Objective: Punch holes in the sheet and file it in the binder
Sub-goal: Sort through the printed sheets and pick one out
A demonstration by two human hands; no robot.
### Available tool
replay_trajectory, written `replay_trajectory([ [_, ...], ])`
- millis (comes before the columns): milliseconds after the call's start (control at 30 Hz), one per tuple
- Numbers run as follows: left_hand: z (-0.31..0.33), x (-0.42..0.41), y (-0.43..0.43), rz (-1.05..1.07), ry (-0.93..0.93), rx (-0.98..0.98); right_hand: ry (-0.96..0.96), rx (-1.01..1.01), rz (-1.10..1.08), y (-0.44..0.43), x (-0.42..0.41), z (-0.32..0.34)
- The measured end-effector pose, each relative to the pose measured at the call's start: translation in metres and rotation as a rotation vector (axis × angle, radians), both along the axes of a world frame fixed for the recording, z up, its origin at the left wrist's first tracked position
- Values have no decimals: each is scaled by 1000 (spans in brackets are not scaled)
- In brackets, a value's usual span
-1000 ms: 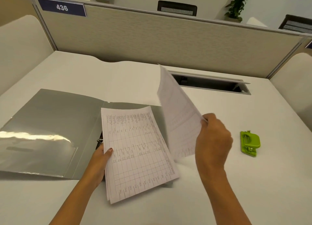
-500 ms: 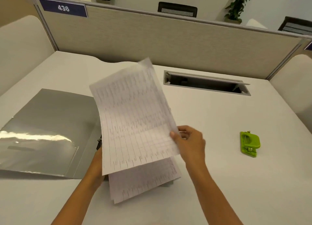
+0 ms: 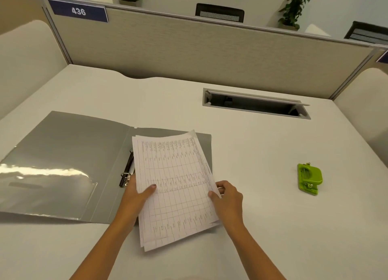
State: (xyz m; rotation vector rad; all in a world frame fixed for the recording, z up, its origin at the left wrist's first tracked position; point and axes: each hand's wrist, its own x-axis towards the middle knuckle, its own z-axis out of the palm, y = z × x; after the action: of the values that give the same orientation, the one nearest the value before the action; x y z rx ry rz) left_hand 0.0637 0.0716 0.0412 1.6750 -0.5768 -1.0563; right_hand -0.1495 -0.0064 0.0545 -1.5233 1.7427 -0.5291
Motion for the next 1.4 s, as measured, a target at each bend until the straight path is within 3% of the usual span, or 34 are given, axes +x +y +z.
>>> replay_trajectory([
  [267, 1, -9, -15, -125, -21, -67, 15, -83, -39, -16, -18, 2],
  [500, 31, -24, -43, -202, 12, -234, -375, 68, -24, -47, -38, 29],
  [600, 53, -36, -59, -237, -65, -321, -441, -40, -9, -57, -47, 45],
  [767, 88, -65, -91, -236, -221, -530, -409, -507, -126, -61, -60, 85],
  [867, 106, -88, -106, -236, -242, -625, -458, -642, -240, -60, -68, 98],
  [1033, 105, -114, -118, -233, -207, -652, -612, -611, -368, -53, -87, 93],
  [1200, 91, -130, -117, -266, -188, -609, -622, -526, -405, -46, -92, 70],
  [1400, 98, -136, -112, -150, -171, -659, -662, -654, -410, -38, -88, 83],
])
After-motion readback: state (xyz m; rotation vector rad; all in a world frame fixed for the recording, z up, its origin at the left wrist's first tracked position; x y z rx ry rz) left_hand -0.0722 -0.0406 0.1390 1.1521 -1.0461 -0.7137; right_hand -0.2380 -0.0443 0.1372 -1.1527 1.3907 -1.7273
